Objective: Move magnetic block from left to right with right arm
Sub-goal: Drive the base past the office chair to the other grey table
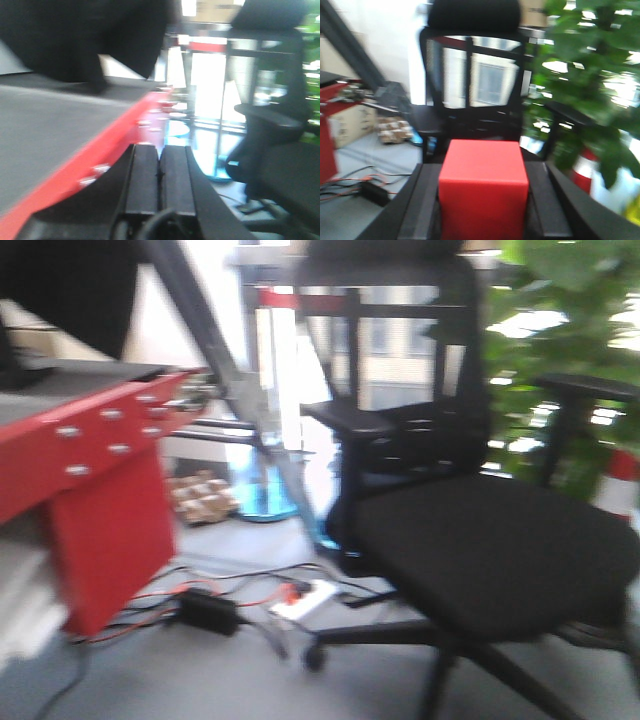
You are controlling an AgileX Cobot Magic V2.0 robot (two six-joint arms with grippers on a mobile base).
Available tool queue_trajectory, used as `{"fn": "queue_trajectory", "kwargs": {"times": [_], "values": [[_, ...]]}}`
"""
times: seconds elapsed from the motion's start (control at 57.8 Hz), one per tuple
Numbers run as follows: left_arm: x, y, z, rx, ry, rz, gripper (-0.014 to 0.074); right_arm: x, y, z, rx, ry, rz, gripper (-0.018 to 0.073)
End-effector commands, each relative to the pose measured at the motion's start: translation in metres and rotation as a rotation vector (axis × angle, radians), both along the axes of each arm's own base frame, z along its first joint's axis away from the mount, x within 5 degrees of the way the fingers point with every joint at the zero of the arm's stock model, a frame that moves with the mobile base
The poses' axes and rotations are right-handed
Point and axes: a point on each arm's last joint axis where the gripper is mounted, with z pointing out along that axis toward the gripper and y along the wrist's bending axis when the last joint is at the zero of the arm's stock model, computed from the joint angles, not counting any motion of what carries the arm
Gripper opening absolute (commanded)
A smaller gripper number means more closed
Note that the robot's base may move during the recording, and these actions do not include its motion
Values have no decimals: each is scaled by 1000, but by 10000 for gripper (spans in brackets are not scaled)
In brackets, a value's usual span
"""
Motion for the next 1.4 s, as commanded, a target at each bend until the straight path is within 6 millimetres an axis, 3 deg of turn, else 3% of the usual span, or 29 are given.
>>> {"fn": "queue_trajectory", "kwargs": {"times": [0.0,1.383], "values": [[-1,0,5,-19,-85,-1,-117,-1,0,17,-12,-108,-6,298],[-1,0,5,-19,-85,-1,-117,-1,0,17,-12,-108,-6,298]]}}
